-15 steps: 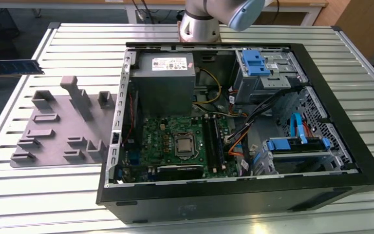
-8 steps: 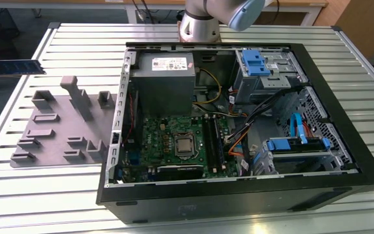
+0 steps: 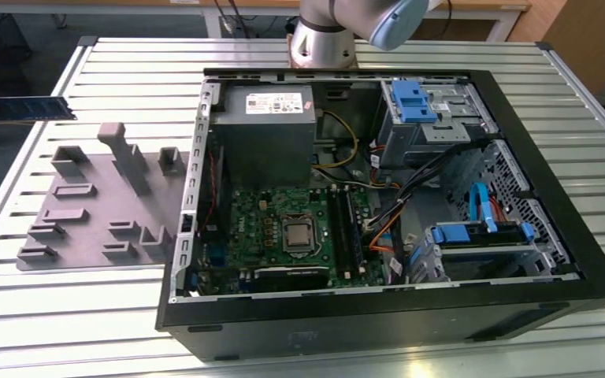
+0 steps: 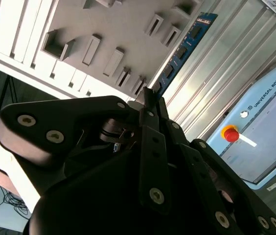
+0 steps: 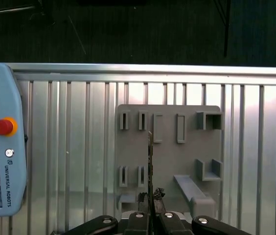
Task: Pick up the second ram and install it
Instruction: 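Pick up the second ram and move it above second insertion slot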
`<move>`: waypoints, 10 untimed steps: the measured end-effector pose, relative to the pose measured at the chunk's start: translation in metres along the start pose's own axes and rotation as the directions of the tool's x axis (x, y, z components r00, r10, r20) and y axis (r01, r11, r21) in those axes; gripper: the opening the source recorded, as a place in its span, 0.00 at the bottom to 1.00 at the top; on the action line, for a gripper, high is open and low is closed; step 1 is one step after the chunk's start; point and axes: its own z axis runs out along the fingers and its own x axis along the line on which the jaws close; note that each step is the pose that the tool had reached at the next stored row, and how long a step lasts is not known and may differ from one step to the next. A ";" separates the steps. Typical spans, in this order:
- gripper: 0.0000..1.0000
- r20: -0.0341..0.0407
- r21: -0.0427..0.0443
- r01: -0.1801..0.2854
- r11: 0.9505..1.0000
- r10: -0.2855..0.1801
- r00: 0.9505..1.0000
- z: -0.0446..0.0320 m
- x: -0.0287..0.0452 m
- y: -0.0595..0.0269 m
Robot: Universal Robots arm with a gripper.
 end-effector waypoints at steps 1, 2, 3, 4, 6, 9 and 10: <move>0.14 0.000 0.000 0.000 1.000 0.000 1.000 0.0000 0.0000 -0.0002; 0.14 0.000 0.000 0.000 1.000 0.000 1.000 0.0000 0.0000 -0.0005; 0.14 0.000 0.000 0.000 1.000 0.000 1.000 0.0000 0.0000 -0.0007; 0.14 0.000 0.000 0.000 1.000 0.000 1.000 0.0000 0.0000 -0.0009; 0.14 0.000 0.000 0.000 1.000 0.000 1.000 0.0000 0.0000 -0.0016; 0.14 0.000 0.000 0.000 1.000 0.000 1.000 0.0000 0.0000 -0.0029; 0.14 0.000 0.000 0.000 1.000 0.000 1.000 0.0000 0.0001 -0.0035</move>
